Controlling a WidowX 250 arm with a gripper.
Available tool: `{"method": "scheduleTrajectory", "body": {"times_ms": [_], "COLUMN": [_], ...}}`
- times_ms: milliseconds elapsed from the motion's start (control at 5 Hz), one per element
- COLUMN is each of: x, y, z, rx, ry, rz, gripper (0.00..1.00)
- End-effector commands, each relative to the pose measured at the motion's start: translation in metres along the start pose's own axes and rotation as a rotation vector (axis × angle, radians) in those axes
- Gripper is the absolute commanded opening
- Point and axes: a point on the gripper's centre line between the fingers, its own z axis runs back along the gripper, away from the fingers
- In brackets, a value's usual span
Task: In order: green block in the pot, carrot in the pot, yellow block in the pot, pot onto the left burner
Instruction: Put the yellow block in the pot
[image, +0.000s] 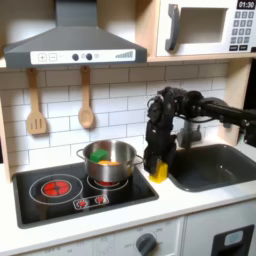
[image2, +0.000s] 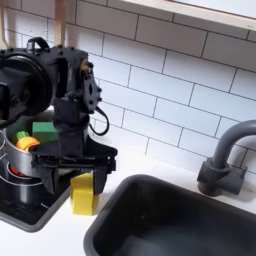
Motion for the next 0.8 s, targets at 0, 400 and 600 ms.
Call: {"method": "scheduleTrajectory", "body": {"times_ms": [0, 400, 600], "x": [-0.0019, -0.0016, -0.0008], "y": [0.0016, -0.0035, -0.0023], "z": [-0.0039, -0.0049, -0.0067], "rx": [-0.005, -0.01, -0.007], "ry": [0.004, -0.008, -0.006], "rz": [0.01, -0.004, -0.002], "gripper": [1.0, 1.0, 1.0]}}
